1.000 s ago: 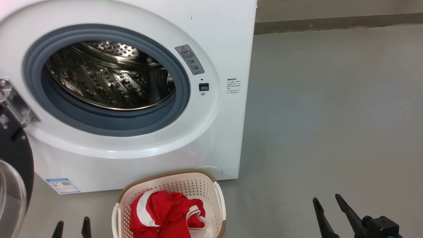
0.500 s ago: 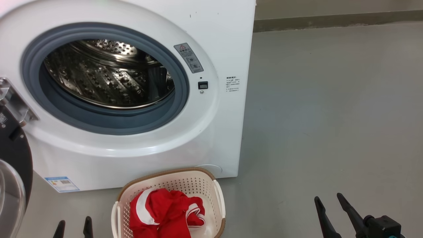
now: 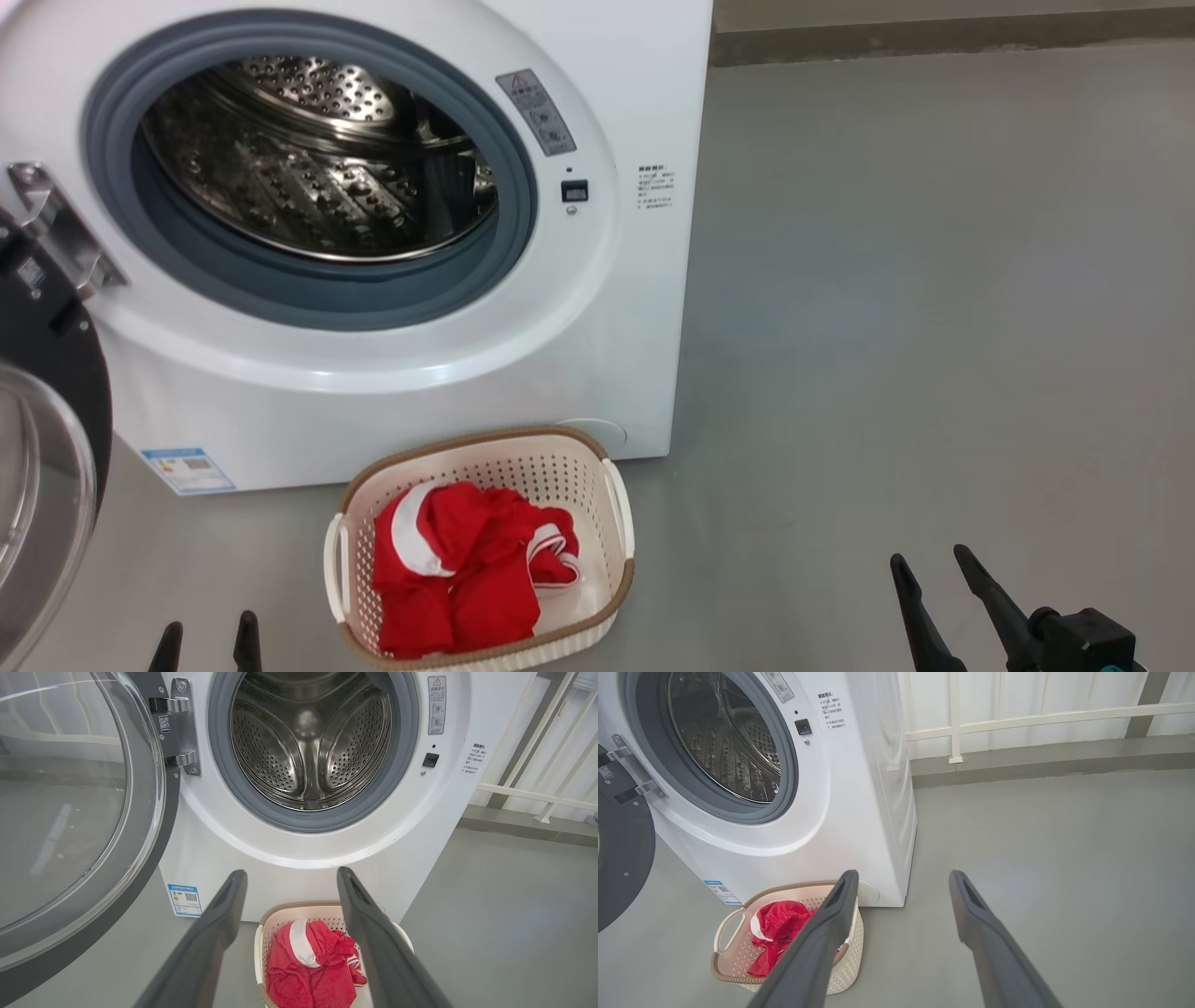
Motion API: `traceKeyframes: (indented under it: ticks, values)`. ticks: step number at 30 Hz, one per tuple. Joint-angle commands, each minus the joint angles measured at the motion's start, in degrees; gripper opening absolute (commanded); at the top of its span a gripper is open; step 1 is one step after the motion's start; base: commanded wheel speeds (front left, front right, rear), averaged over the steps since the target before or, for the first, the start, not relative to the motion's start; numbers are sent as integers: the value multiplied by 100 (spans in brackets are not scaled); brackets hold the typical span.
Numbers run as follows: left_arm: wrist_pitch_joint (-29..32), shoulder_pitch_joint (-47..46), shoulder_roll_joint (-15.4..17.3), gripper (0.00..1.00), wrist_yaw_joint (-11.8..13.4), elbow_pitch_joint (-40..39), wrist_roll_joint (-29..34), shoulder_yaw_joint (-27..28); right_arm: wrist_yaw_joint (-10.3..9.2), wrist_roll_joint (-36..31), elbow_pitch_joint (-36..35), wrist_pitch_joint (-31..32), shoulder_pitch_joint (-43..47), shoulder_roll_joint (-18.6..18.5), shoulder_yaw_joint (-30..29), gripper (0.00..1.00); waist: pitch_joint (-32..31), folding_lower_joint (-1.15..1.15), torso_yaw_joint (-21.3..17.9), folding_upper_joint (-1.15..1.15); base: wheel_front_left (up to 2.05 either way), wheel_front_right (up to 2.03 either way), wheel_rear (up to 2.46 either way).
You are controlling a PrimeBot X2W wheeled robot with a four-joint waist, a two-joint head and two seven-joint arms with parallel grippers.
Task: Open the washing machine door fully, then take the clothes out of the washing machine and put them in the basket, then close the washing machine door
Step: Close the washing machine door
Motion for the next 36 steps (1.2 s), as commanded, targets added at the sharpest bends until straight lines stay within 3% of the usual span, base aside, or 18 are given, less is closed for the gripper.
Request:
traceKeyframes:
  ticks: [1, 21, 28, 36]
  values:
    - [-47, -162, 60, 100, -16, -134, 50, 209, 9, 36, -155, -28, -46, -44, 120, 100, 5, 0, 7, 0, -123, 123, 0]
    - [-47, -283, 32, 100, -17, -138, 59, 158, 9, 21, -172, -28, -89, -22, 138, 100, 28, 0, 148, 0, -27, 27, 0]
    - [-47, -296, -68, 100, -17, 18, -63, 219, 9, 30, -152, -28, -133, -41, 269, 100, -10, 0, 514, 0, 0, 0, 0]
    - [-47, -199, -156, 100, -17, 150, -65, 261, 9, 102, -25, -28, -210, -114, 583, 100, -145, 0, 1243, 0, 0, 0, 0]
